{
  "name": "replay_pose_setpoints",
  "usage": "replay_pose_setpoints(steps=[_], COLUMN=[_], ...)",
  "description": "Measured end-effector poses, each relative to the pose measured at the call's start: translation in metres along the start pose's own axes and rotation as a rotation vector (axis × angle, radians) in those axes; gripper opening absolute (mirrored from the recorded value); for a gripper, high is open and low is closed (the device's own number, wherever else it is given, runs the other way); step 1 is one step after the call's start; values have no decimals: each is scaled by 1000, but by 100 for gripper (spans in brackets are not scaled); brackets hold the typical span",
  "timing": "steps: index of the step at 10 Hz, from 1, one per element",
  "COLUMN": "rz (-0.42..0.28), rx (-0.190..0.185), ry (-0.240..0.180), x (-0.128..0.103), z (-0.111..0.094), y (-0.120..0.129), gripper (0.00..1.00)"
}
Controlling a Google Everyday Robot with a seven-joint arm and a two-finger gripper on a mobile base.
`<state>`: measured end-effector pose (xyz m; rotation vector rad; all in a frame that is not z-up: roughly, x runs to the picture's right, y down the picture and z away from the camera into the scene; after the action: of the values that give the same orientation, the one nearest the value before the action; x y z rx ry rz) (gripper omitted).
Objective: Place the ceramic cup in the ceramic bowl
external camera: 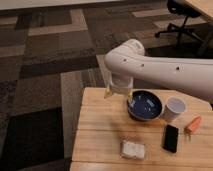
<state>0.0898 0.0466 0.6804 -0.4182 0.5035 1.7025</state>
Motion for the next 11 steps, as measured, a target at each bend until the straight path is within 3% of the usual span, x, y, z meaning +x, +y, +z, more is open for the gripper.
replay_pose_setpoints(steps=[2, 4, 5, 6, 11], rz=[20, 13, 0, 5, 2], rx=[-6, 33, 64, 78, 74], ry=[-11, -11, 2, 5, 8], x=[-16, -31, -34, -34, -34], z=[4, 8, 9, 8, 9], y=[-24, -74, -111, -126, -123], gripper=[65, 65, 65, 65, 65])
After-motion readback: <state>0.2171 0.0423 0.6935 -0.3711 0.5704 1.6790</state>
